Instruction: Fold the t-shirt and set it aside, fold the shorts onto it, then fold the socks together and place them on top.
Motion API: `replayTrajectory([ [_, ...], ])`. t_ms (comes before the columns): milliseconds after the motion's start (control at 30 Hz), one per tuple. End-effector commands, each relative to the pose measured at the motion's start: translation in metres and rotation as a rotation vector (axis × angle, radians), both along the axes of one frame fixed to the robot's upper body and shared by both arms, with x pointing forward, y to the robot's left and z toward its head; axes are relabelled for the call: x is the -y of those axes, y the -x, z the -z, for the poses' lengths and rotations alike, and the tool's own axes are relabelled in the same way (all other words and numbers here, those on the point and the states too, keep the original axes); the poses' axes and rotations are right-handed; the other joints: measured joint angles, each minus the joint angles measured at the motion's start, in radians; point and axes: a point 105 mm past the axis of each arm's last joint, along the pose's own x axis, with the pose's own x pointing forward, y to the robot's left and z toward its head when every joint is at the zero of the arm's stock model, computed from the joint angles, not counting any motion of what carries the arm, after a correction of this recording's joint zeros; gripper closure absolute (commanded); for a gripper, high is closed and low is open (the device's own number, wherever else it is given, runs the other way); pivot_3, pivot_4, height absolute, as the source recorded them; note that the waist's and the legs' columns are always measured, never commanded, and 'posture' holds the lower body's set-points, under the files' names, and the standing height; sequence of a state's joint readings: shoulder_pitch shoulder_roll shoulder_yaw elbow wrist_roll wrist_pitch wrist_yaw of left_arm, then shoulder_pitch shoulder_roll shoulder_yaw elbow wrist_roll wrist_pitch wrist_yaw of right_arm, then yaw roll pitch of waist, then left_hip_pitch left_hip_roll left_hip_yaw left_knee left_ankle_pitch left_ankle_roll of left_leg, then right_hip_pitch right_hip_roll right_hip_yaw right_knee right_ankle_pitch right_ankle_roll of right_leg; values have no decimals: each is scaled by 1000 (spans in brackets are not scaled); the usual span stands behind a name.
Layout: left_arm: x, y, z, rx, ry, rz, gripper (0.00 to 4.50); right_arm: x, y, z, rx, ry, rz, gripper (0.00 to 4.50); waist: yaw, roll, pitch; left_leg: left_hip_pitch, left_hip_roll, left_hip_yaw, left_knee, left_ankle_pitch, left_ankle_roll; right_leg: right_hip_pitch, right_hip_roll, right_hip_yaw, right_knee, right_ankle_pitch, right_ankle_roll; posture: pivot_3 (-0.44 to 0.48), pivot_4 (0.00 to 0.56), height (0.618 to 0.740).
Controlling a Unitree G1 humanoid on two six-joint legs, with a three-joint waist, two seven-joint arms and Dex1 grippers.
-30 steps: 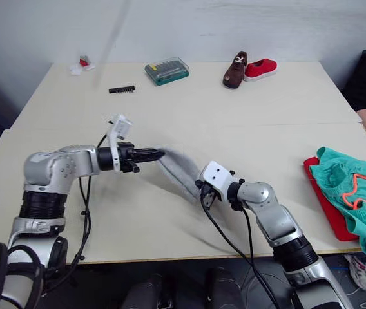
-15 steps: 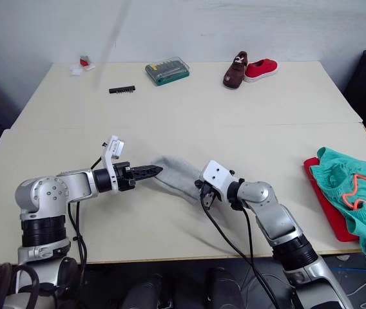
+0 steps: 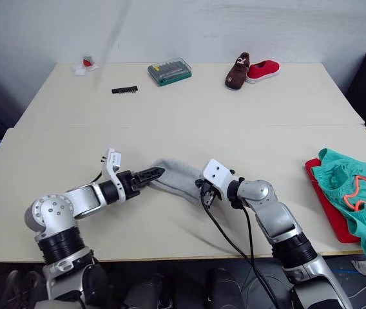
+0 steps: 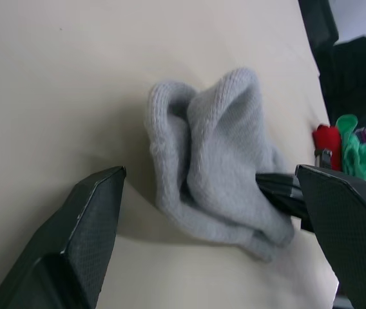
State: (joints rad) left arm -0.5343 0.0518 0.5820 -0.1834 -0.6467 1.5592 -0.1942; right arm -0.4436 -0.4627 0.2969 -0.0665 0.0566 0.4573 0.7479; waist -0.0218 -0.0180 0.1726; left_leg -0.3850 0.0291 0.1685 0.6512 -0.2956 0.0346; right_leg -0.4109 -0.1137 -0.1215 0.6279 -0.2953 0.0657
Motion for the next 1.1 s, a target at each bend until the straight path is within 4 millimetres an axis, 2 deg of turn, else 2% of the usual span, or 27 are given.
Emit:
replayTrajectory([
  [33, 10, 3, 11, -77, 21, 3, 60, 4, 1, 9, -39, 13, 23, 4500, 0, 0, 0, 0, 0, 0, 0, 0, 0, 0, 0, 0, 0, 0, 0, 0, 150, 740],
  [100, 12, 3, 13, -88, 19, 4, 60, 5, 0, 9, -37, 14, 26, 4500, 2, 0, 0, 0, 0, 0, -1, 0, 0, 0, 0, 0, 0, 0, 0, 0, 150, 740],
  [200, 15, 1, 15, -92, 37, -10, 640, 4, 0, 9, -36, 13, 29, 4500, 6, 0, 0, 0, 0, 0, -1, 0, 0, 0, 0, 0, 0, 0, 0, 0, 150, 740],
  [400, 17, -1, 11, -9, -46, 28, 2543, 5, 0, 9, -37, 12, 33, 4500, 16, 0, 0, 0, 0, 0, -2, 0, 0, -1, 0, 0, -1, 0, 0, 0, 150, 740],
  [600, 23, -9, -23, 237, -209, 64, 4486, 6, 2, 11, -40, 11, 38, 4500, 16, 0, 0, -1, 0, 0, -2, 0, -1, -2, 0, 0, -1, 0, 0, 0, 150, 740],
  [733, 46, 5, -44, 439, -358, 199, 4486, 5, 3, 12, -40, 8, 40, 4500, 16, 0, 0, -2, 0, 0, -3, 0, -1, -3, 0, 0, -2, 0, 0, 0, 150, 740],
  [900, 54, 12, -34, 520, -504, 309, 4486, 3, 5, 14, -42, 5, 42, 4500, 16, 1, 1, -1, 0, 1, -4, 0, -2, -3, 0, 0, -3, 0, 0, 0, 150, 740],
  [1100, 70, 11, -22, 696, -713, 499, 4486, 5, 7, 14, -46, 8, 44, 4500, 18, 2, 1, -2, 0, 1, -5, 0, -1, -4, 0, 0, -4, -1, -1, 0, 150, 740],
])
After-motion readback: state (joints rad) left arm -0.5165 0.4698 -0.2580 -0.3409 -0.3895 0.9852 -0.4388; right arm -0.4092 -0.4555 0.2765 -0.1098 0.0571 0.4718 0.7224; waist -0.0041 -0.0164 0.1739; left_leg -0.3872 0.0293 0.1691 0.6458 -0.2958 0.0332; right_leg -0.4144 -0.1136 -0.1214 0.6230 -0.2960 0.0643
